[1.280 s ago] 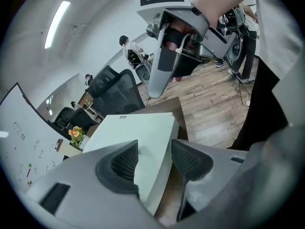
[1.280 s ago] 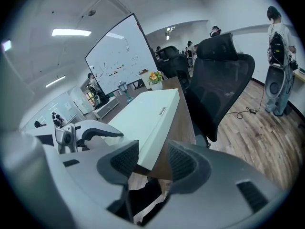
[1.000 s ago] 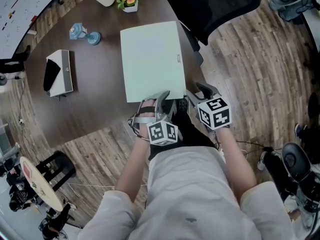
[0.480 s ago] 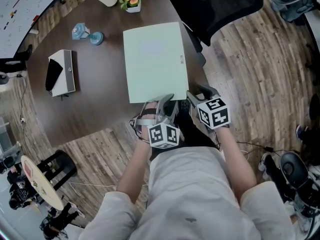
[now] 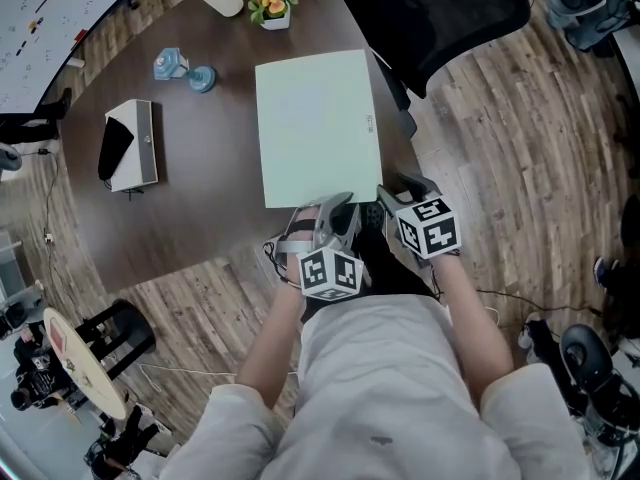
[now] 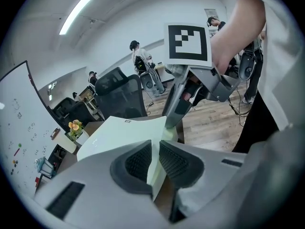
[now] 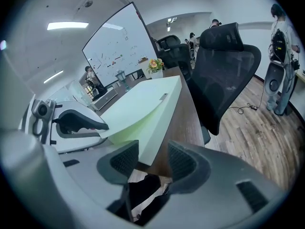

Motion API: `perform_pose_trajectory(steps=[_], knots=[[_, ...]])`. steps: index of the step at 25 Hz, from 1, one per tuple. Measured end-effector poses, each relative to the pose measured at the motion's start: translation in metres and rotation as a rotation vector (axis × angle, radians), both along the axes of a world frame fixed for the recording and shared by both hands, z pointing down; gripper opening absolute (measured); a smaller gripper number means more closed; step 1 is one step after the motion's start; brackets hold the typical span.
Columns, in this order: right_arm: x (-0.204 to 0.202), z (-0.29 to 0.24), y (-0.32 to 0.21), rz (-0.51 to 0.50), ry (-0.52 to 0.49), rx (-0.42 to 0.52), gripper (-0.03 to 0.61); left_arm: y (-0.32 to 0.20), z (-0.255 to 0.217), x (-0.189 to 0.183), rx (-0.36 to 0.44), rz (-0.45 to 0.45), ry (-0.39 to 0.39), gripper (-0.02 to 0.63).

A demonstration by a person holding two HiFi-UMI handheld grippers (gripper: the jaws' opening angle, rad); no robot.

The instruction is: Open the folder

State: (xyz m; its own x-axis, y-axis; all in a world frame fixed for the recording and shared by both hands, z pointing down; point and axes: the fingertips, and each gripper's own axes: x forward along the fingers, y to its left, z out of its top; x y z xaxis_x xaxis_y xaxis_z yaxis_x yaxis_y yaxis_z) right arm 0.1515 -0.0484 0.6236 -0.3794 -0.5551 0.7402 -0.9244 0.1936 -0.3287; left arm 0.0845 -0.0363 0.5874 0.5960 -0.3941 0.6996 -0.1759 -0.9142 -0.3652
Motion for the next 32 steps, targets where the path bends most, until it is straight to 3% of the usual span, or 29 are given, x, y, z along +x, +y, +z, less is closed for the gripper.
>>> perform_pose_trajectory(steps=[22, 32], knots=[[0.004, 0.002, 0.005, 0.016, 0.037, 0.004, 0.201, 0.007, -0.011, -0.003, 0.009, -0.027, -0.015, 0.034], [0.006, 0.002, 0.002, 0.014, 0.055, 0.008, 0.198, 0.008, -0.034, -0.016, 0.018, -0.092, 0.041, 0.035]])
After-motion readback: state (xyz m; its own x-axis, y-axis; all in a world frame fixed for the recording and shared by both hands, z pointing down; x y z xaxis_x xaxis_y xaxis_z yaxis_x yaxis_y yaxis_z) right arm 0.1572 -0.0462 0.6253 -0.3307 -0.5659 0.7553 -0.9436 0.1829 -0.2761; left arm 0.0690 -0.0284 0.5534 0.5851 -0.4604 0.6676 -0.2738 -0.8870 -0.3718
